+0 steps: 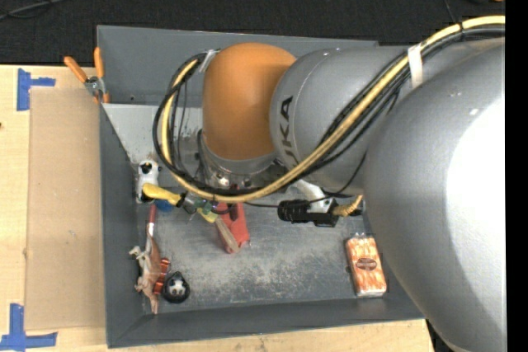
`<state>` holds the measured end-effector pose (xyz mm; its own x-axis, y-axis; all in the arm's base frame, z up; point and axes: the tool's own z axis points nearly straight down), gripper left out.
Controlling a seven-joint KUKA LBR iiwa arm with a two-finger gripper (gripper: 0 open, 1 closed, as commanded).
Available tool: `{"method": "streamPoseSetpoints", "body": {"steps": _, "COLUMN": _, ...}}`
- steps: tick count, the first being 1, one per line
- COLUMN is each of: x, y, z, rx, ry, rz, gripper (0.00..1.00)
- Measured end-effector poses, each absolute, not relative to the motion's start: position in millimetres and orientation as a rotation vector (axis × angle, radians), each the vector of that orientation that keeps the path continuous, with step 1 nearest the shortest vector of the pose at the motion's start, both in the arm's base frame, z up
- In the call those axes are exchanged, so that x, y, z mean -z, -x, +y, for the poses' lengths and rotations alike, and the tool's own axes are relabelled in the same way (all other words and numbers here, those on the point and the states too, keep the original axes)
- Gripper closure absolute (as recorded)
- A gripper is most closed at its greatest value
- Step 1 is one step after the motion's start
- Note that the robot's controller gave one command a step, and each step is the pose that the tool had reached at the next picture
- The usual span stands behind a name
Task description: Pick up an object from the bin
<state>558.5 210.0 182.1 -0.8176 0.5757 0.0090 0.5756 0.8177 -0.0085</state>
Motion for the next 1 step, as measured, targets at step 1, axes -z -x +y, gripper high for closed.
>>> {"method": "streamPoseSetpoints", "body": {"steps": 1, "x": -204.3, "y": -558.4, "z": 209.6, "rx": -0.01, "ry": 0.943, "rz": -2.983, "gripper": 1.0}}
